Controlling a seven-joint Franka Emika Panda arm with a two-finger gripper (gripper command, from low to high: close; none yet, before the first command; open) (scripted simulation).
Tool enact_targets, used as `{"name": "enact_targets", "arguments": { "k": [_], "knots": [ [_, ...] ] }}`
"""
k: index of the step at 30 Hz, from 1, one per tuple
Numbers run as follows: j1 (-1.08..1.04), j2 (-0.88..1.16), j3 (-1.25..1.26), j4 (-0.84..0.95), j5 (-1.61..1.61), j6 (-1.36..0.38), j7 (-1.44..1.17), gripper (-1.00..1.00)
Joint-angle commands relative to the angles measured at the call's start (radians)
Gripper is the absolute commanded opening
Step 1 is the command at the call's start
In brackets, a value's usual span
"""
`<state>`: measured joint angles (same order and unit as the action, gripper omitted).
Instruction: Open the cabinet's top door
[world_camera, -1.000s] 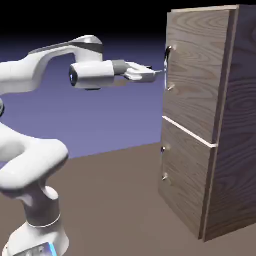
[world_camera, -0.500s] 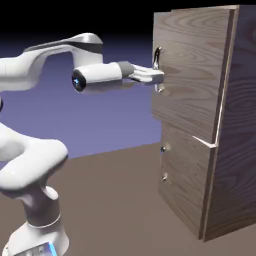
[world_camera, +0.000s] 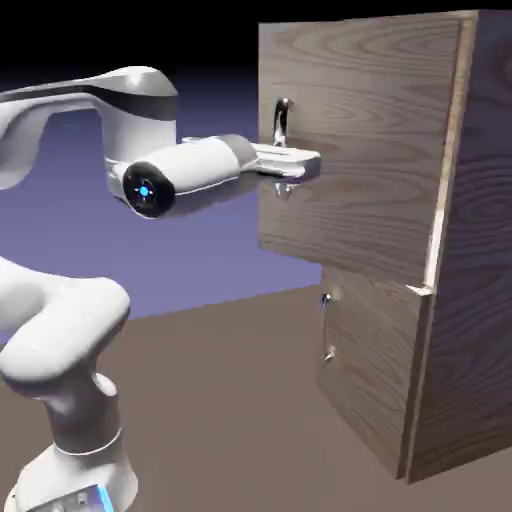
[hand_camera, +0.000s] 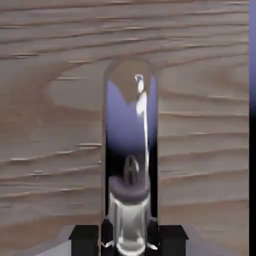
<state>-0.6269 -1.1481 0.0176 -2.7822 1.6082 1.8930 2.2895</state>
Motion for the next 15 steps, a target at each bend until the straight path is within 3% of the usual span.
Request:
{"name": "enact_targets", "arguments": {
  "k": [1,15],
  "knots": [
    [0.003,0.016,-0.036,0.008,-0.033,-0.038,-0.008,-1.0],
    [0.159,0.434,-0.525,0.328,-0.44,-0.622,-0.166,-1.0]
  ]
}}
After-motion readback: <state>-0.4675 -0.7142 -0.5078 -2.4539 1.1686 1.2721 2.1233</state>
